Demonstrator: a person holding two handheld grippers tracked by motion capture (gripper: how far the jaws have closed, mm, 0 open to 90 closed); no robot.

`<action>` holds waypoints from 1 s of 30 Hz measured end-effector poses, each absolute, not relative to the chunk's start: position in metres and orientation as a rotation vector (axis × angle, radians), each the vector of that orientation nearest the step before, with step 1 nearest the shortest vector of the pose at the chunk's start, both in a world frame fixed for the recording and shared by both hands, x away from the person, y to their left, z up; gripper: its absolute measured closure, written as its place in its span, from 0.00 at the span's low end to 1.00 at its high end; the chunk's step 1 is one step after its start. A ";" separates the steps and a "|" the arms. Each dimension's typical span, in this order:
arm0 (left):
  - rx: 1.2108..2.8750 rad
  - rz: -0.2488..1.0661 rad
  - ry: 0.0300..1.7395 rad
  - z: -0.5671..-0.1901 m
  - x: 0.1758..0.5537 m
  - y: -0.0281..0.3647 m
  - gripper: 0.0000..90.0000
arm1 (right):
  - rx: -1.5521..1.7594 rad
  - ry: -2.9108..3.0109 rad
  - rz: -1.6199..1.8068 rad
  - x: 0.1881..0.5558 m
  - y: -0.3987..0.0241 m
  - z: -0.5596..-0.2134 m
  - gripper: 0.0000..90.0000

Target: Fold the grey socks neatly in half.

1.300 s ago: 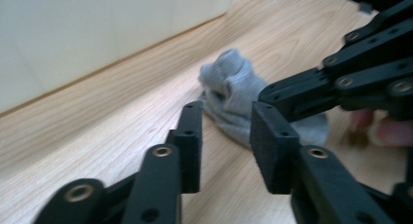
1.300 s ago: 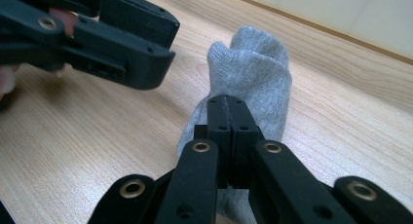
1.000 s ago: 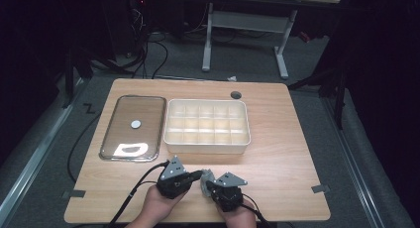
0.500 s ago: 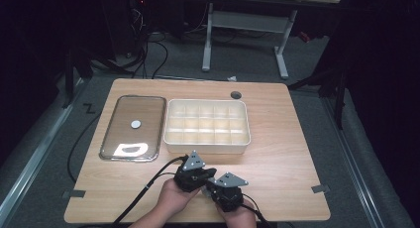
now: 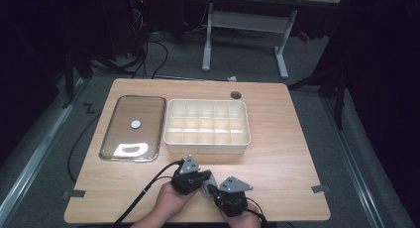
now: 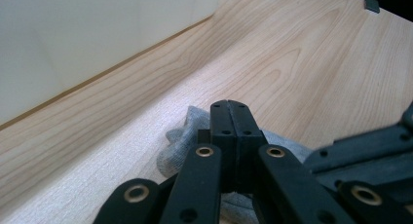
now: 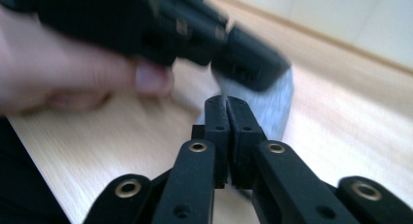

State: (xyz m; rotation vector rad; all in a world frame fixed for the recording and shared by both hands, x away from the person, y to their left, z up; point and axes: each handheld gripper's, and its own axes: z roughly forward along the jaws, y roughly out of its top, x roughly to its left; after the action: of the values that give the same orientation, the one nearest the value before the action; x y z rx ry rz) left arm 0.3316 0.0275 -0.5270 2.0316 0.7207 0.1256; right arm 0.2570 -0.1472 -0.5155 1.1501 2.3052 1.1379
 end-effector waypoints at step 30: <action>1.998 0.170 0.703 -0.532 0.326 0.030 1.00 | 1.264 2.328 1.155 0.267 -0.165 -0.500 0.79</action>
State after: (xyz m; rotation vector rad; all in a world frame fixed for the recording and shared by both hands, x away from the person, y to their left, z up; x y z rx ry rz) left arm 0.3260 0.0304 -0.5318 1.9983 0.7031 0.1695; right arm 0.2669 -0.1653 -0.4999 1.2639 2.3282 1.1546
